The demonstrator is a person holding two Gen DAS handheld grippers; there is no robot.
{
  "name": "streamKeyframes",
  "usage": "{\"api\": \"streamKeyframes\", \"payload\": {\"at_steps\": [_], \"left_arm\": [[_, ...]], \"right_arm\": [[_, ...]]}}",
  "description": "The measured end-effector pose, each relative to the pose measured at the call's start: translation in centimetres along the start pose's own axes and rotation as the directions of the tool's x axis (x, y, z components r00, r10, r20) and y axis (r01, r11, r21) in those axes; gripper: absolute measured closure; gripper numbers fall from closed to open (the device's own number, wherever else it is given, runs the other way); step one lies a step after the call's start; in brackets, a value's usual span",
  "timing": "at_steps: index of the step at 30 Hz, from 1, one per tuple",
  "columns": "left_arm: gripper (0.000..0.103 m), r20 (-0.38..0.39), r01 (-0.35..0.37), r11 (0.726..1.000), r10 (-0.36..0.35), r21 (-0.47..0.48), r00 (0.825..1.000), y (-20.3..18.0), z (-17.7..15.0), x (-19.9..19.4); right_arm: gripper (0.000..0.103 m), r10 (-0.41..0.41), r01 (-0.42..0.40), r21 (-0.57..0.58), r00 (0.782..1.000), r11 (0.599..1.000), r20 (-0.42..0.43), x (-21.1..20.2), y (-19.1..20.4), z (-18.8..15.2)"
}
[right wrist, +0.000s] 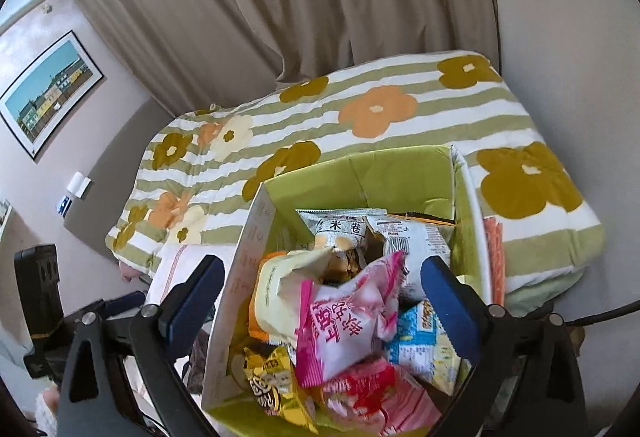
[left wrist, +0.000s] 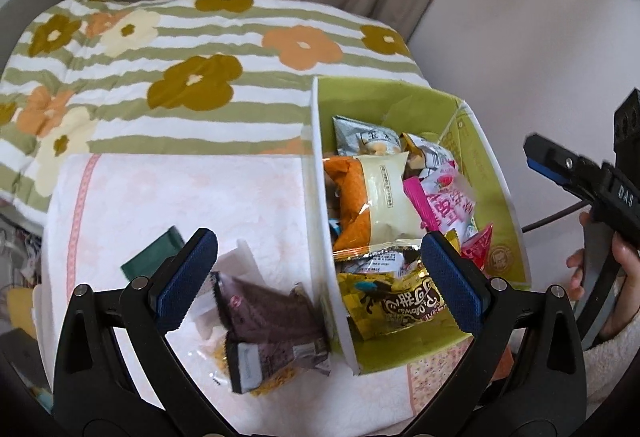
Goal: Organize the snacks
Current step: 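Move both tools back over the remaining snacks on the table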
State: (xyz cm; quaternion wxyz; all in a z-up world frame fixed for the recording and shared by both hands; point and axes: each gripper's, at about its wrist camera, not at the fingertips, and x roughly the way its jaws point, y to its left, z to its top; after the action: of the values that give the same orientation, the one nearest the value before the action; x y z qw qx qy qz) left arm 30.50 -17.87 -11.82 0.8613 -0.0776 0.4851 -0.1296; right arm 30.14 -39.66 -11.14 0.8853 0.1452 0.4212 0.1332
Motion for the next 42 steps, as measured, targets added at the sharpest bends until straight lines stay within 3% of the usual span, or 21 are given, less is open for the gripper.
{"api": "streamKeyframes", "payload": {"at_steps": [5, 13, 22, 27, 31, 33, 38, 42], "left_arm": [[0.002, 0.049, -0.043, 0.999, 0.044, -0.026, 0.998, 1.3, -1.0, -2.9], [0.002, 0.064, -0.111, 0.987, 0.120, -0.119, 0.991, 5.7, -3.2, -6.9], [0.002, 0.094, -0.103, 0.983, 0.118, -0.152, 0.989, 11.3, -4.8, -9.8], [0.002, 0.086, -0.069, 0.992, 0.079, -0.107, 0.993, 15.1, -4.8, -10.3], [0.002, 0.053, -0.033, 0.999, 0.034, -0.025, 0.998, 17.5, -4.9, -10.2], [0.002, 0.033, -0.027, 1.000, 0.027, 0.015, 0.999, 18.3, -5.0, -9.8], [0.002, -0.022, 0.017, 0.993, -0.014, 0.114, 1.000, 20.2, -5.0, -8.3], [0.002, -0.075, 0.045, 0.980, -0.031, 0.196, 0.997, 21.1, -4.9, -6.9]], "right_arm": [[0.005, 0.009, -0.008, -0.055, 1.000, 0.998, 0.010, -1.8, 1.3, -0.5], [0.005, 0.032, -0.030, -0.119, 0.999, 0.992, 0.016, -2.9, 4.1, -2.8], [0.005, 0.027, -0.024, -0.111, 0.999, 0.994, 0.024, -2.2, 9.5, -6.2], [0.001, -0.001, 0.008, -0.125, 0.999, 0.992, 0.051, -1.2, 14.1, -8.2], [0.001, -0.033, 0.034, -0.136, 0.999, 0.990, 0.015, 0.6, 17.7, -9.6], [0.001, -0.075, 0.075, -0.123, 0.997, 0.990, 0.005, 1.5, 19.4, -10.6], [0.001, -0.198, 0.208, -0.123, 0.976, 0.970, 0.088, 2.4, 22.8, -13.0], [0.001, -0.265, 0.270, -0.064, 0.962, 0.961, 0.071, 4.4, 24.0, -14.6]]}}
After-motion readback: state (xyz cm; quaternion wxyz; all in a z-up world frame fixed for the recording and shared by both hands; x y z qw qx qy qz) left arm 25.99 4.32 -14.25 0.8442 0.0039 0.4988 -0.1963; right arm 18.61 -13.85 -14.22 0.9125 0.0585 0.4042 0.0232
